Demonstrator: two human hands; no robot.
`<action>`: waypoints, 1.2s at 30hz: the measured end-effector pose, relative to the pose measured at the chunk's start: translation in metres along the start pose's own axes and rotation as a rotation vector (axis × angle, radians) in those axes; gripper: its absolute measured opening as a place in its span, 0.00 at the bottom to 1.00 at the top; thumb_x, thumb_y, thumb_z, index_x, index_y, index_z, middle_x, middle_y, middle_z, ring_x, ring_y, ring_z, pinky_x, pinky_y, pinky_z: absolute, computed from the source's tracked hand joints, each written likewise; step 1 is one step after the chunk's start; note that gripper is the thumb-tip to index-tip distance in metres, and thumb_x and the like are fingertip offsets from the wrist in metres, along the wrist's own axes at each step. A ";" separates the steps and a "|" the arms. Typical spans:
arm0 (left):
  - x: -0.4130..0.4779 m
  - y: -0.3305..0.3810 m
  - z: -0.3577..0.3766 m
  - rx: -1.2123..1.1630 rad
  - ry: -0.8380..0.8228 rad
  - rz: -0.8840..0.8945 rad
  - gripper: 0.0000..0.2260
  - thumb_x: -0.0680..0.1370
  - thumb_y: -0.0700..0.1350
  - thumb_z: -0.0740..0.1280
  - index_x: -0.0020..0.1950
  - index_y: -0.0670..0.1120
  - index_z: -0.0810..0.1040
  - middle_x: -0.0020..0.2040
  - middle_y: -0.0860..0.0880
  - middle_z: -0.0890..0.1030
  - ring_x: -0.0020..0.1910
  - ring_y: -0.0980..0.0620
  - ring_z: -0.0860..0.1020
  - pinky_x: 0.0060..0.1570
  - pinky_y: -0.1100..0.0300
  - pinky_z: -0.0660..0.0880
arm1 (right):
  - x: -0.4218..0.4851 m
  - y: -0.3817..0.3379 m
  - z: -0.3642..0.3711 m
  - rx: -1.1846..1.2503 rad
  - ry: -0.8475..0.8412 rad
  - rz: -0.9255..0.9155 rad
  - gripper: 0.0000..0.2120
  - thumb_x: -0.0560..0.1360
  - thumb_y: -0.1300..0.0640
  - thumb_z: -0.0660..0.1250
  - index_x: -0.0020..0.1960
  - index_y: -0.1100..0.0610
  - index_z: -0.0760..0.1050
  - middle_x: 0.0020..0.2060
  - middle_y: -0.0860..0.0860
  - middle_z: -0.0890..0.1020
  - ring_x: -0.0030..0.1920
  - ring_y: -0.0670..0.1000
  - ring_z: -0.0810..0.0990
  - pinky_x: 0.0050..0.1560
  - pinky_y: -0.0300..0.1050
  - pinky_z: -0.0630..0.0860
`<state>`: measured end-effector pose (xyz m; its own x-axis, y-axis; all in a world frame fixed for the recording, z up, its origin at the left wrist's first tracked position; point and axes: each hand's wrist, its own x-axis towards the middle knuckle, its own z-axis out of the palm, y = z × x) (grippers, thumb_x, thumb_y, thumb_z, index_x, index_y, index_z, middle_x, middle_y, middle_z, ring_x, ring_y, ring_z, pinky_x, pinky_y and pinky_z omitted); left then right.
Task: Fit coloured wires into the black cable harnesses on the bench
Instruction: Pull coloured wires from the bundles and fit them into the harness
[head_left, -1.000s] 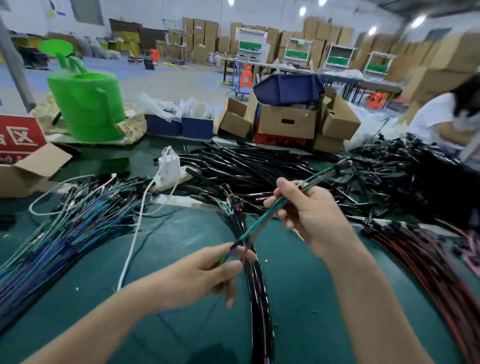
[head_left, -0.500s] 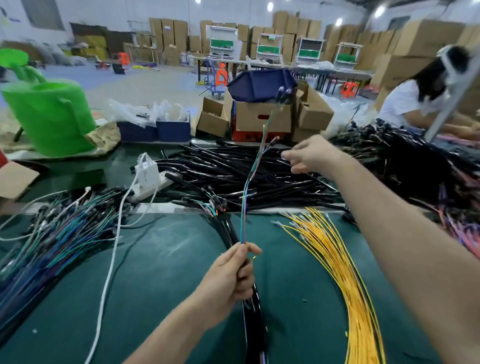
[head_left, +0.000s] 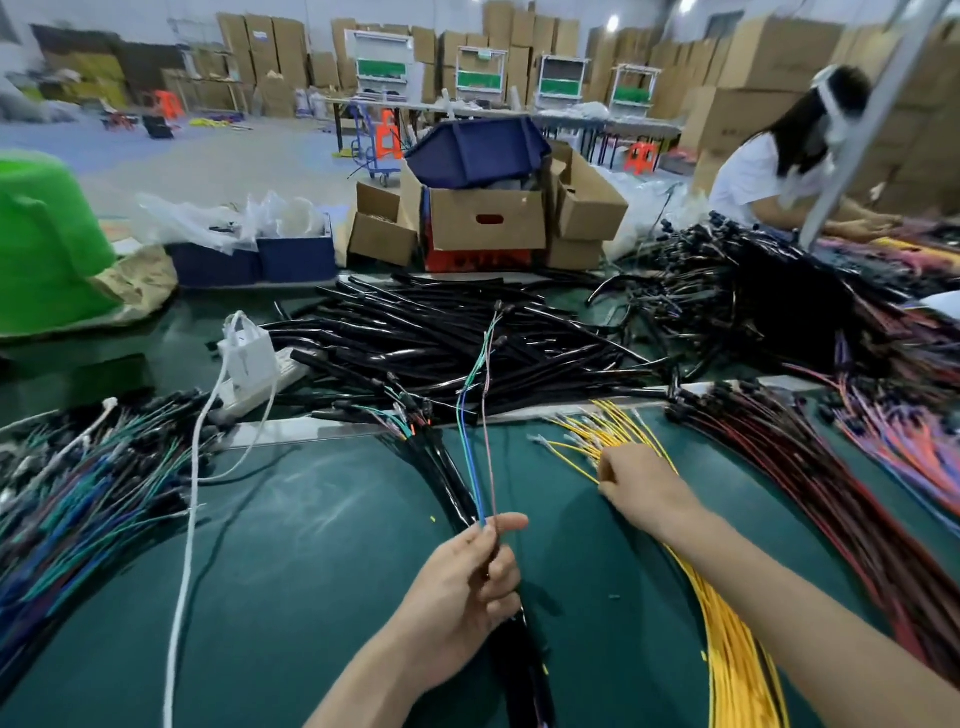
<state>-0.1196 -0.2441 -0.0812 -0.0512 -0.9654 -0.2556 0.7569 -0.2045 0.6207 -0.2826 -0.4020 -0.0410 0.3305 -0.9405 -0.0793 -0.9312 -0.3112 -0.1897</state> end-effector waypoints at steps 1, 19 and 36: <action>0.000 0.000 0.000 0.023 -0.002 0.003 0.11 0.75 0.43 0.63 0.53 0.38 0.78 0.28 0.49 0.68 0.23 0.57 0.62 0.22 0.66 0.64 | 0.001 -0.002 0.000 -0.035 -0.001 -0.012 0.05 0.76 0.61 0.62 0.48 0.60 0.76 0.49 0.56 0.79 0.51 0.58 0.77 0.52 0.49 0.75; 0.000 -0.002 0.008 0.006 -0.027 0.035 0.17 0.74 0.38 0.60 0.61 0.37 0.75 0.57 0.38 0.81 0.54 0.45 0.81 0.52 0.57 0.79 | -0.022 -0.120 -0.051 0.883 -0.077 -0.503 0.08 0.78 0.68 0.59 0.50 0.59 0.74 0.33 0.51 0.79 0.26 0.46 0.72 0.26 0.38 0.70; 0.010 0.008 -0.003 -0.235 0.182 0.196 0.11 0.81 0.38 0.55 0.45 0.42 0.75 0.43 0.40 0.84 0.44 0.48 0.84 0.39 0.60 0.80 | -0.110 -0.029 -0.013 0.623 -0.452 -0.230 0.12 0.75 0.47 0.67 0.42 0.54 0.83 0.36 0.50 0.85 0.29 0.44 0.69 0.31 0.36 0.65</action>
<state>-0.1119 -0.2550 -0.0807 0.2109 -0.9336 -0.2897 0.8709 0.0449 0.4894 -0.2936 -0.2909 -0.0141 0.6580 -0.6741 -0.3357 -0.6198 -0.2315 -0.7499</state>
